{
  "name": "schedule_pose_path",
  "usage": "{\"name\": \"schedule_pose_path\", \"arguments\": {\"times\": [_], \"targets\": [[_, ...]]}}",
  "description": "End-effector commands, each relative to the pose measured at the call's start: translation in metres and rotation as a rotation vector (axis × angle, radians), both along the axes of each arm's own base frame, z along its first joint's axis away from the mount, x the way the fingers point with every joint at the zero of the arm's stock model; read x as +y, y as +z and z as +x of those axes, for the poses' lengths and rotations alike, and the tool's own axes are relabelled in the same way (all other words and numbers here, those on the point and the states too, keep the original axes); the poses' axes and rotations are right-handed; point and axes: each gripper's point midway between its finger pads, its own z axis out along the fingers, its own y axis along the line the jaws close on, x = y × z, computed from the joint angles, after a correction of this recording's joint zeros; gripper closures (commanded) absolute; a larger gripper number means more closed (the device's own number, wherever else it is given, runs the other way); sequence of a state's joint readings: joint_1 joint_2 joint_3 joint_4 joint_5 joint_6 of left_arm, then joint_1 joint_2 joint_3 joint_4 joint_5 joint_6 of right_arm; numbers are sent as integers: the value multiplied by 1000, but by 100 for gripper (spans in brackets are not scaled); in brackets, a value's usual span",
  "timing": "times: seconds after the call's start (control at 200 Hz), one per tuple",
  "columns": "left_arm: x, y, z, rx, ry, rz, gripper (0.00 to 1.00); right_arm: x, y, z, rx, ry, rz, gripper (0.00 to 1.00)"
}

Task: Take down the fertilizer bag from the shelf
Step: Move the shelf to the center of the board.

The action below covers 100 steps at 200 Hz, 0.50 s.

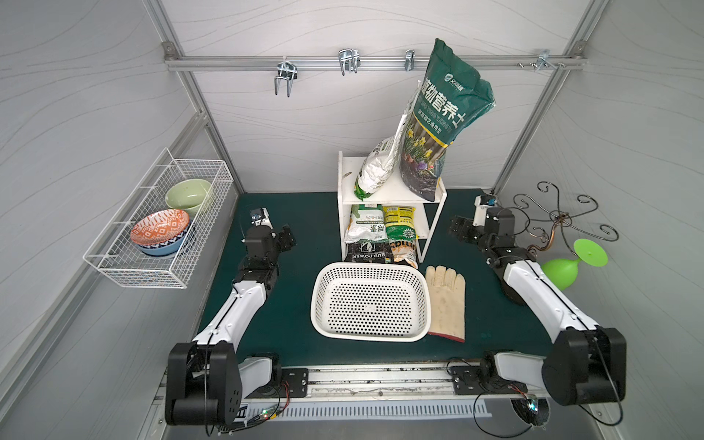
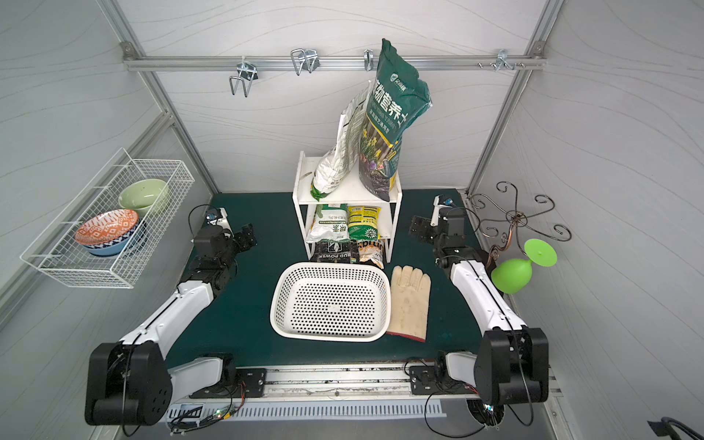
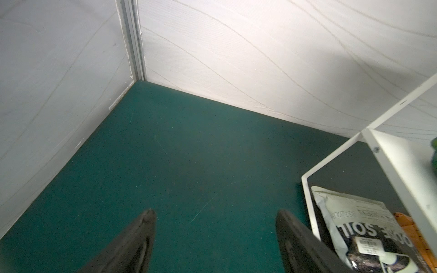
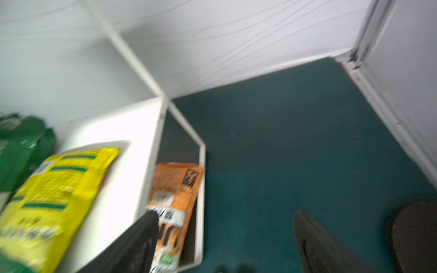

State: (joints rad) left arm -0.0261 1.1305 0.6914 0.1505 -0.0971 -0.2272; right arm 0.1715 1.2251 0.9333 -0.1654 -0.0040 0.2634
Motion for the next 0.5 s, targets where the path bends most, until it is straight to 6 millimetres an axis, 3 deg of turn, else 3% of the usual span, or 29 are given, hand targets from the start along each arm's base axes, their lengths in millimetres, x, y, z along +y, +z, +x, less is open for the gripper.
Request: {"name": "schedule_pose_path", "arguments": {"times": [0.0, 0.14, 0.26, 0.38, 0.495], "targets": [[-39, -18, -32, 100, -73, -68, 17, 12, -39, -68, 273, 54, 11, 11], [-69, -9, -70, 22, -145, -64, 17, 32, -26, -112, 272, 146, 148, 11], [-91, 13, -86, -58, -244, -120, 17, 53, -11, -134, 219, 263, 191, 12], [-119, 35, -87, -114, -343, -106, 17, 71, 10, -138, 121, 373, 216, 13], [-144, 52, -73, -179, -381, -41, 18, 73, 25, -120, 41, 363, 208, 22]]}}
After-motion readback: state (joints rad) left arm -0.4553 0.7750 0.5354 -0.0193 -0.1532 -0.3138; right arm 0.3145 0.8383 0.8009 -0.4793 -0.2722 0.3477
